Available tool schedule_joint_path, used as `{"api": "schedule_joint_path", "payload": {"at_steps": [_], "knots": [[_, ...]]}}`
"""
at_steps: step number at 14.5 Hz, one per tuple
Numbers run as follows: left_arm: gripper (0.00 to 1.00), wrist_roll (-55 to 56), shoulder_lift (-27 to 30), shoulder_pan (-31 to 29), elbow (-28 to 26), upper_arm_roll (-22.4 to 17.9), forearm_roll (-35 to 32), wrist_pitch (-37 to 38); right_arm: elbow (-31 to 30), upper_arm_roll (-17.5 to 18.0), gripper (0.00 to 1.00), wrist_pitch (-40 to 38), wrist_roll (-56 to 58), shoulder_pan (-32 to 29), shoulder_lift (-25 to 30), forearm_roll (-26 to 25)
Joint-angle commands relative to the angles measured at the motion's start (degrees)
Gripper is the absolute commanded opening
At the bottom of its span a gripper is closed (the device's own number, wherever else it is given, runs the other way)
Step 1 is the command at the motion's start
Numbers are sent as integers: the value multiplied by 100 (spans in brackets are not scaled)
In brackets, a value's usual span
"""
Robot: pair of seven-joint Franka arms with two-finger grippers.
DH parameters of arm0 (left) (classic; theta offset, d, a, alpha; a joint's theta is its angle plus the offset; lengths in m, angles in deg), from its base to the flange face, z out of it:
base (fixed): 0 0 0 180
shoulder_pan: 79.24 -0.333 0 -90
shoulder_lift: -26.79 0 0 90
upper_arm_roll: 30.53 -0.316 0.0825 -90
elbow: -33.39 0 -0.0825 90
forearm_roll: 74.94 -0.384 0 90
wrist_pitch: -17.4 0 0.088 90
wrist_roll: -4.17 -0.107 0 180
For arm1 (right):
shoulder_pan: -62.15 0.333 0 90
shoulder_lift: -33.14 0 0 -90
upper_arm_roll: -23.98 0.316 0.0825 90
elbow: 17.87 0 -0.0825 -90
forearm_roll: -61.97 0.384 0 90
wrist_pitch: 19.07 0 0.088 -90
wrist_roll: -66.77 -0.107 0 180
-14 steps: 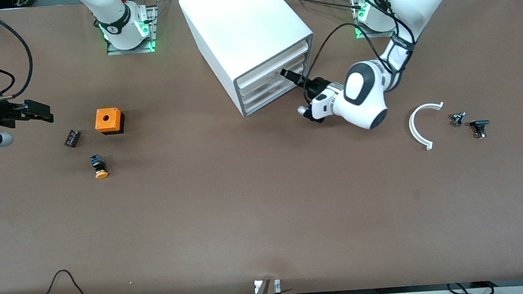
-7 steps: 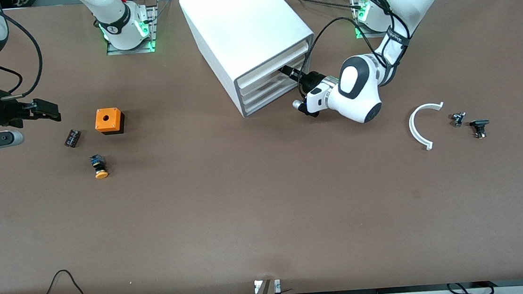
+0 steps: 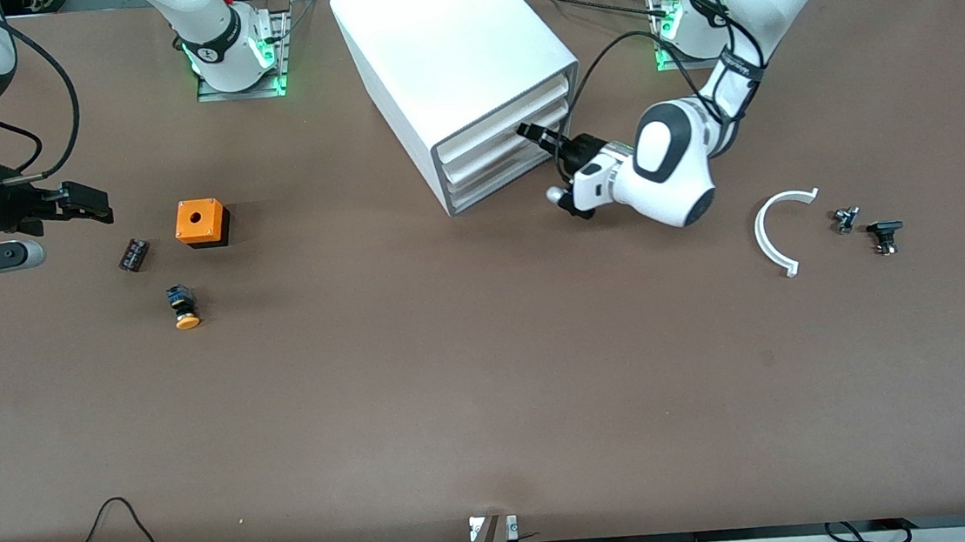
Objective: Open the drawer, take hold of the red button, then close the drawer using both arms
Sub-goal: 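Pull the drawer open with the left gripper while the right gripper approaches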
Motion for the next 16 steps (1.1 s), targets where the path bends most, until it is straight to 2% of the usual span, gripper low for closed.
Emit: {"api": "schedule_joint_path", "payload": {"at_steps": [1,3,8,9,11,14,16], "knots": [[0,54,227,-307,21,-273,82,-469,136,-27,100,-94,106,16,-62,98],[0,72,210,-307,249,-467,74,-548,154,-18,100,-85,98,95,-62,115],[0,107,209,-333,496,-556,47,-900,180,-18,100,3,168,621,-150,273],[99,55,227,-360,496,-573,56,-1005,215,-18,100,12,220,770,-167,465],[100,46,314,-412,505,-600,56,-1129,251,8,100,143,238,964,-246,887],[100,63,578,-526,496,-617,21,-1531,478,25,100,538,247,1412,-562,976],[100,72,858,-631,496,-617,-486,-2014,654,25,100,731,238,1824,-764,968]]}}
